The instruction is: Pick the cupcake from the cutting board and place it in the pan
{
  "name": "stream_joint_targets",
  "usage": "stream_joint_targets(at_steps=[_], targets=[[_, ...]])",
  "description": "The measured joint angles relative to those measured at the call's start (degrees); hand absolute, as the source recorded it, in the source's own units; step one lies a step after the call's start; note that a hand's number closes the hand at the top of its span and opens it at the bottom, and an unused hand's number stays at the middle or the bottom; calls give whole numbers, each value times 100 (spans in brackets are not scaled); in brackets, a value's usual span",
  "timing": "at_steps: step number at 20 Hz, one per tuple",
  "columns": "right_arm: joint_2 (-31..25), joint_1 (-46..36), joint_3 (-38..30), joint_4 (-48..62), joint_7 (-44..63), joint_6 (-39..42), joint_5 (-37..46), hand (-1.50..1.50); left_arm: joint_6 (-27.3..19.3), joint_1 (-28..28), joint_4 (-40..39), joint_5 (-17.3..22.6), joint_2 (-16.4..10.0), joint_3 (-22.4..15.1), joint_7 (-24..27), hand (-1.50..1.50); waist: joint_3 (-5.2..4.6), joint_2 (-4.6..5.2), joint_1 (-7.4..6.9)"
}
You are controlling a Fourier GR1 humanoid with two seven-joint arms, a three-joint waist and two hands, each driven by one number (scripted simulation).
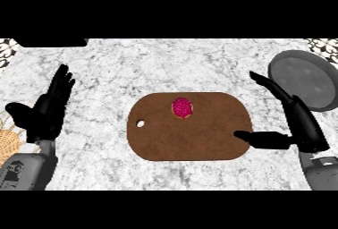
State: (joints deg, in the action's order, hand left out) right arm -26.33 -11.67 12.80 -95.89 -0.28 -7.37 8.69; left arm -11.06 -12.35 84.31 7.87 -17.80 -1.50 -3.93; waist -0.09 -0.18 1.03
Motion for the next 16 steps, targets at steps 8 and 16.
stream_joint_targets(at_steps=[8, 16], targets=[[-1029, -1209, -19, -895, 2426, 1531, -158, -150, 78, -67, -17, -22, 47, -11, -44, 0, -5, -4, -93], [-567, -2692, 152, -571, 3633, 2221, 137, -150, 119, -29, 45, -186, 183, -12, -7, 0, 2, 14, -149]])
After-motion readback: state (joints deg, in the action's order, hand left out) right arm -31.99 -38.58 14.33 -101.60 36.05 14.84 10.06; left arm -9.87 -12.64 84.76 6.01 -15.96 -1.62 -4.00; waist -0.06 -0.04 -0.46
